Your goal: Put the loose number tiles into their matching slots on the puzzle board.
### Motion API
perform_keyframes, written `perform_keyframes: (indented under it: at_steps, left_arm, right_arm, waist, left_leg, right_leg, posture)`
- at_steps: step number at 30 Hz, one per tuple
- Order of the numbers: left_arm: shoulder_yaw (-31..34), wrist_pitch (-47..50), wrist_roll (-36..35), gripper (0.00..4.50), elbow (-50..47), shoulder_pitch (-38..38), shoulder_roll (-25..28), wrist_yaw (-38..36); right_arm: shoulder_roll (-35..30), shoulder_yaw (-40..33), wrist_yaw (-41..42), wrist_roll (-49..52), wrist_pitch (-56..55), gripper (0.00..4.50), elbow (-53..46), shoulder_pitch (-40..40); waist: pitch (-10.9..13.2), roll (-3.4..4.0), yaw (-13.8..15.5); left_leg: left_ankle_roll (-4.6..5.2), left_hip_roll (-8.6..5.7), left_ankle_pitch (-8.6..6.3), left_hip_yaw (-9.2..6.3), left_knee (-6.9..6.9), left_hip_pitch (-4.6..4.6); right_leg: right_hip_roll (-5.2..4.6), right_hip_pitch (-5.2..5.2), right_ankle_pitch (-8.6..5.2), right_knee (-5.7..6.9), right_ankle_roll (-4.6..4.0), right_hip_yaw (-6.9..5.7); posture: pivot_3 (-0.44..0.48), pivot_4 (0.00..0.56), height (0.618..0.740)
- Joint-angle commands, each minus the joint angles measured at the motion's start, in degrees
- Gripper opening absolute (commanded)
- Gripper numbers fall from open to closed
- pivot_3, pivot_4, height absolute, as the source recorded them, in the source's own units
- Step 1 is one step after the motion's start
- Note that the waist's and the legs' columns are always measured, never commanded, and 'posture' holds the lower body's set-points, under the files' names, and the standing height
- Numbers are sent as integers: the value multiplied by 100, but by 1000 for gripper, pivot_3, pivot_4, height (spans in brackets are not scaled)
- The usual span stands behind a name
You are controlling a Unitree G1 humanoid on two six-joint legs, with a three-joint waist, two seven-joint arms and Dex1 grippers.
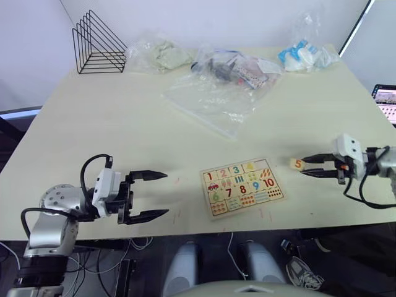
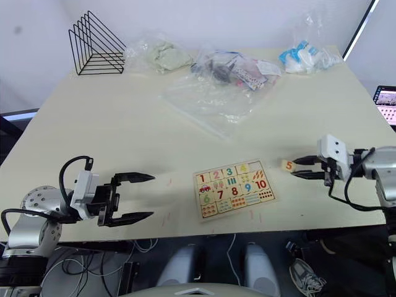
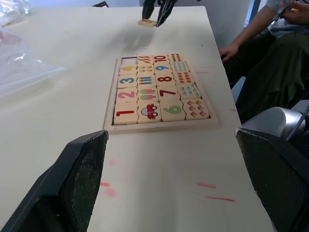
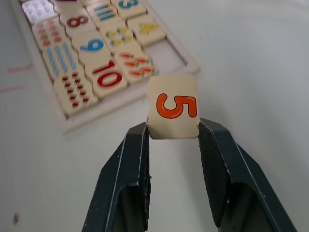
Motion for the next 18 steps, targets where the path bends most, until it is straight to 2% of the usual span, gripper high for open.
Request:
perform_keyframes:
  at_steps: [1, 9, 18]
  left_arm:
    - [-13, -71, 37, 4500, -35, -16, -21, 106]
    - [-38, -87, 69, 4500, -187, 126, -111, 239]
    - [-4, -72, 59, 4500, -403, 345, -150, 456]
  right_arm:
    - [-172, 277, -149, -282, 482, 889, -495, -388]
    - [-6, 1139, -59, -878, 816, 889, -562, -1261]
    - [316, 2083, 184, -1756, 453, 889, -75, -2210]
  waist:
    - [1, 1, 7]
    - [2, 1, 5]
    - [4, 3, 7]
  left_leg:
    - [0, 0, 0, -1, 0, -2]
    - [0, -1, 0, -1, 2, -5]
    - [0, -1, 0, -1, 2, -7]
  right_leg:
    - [0, 0, 0, -1, 0, -2]
    - [-3, -2, 0, -2, 0, -4]
    - [-5, -5, 0, -1, 0, -4]
  posture:
    - [0, 150, 740]
    - [0, 150, 740]
    - [0, 150, 740]
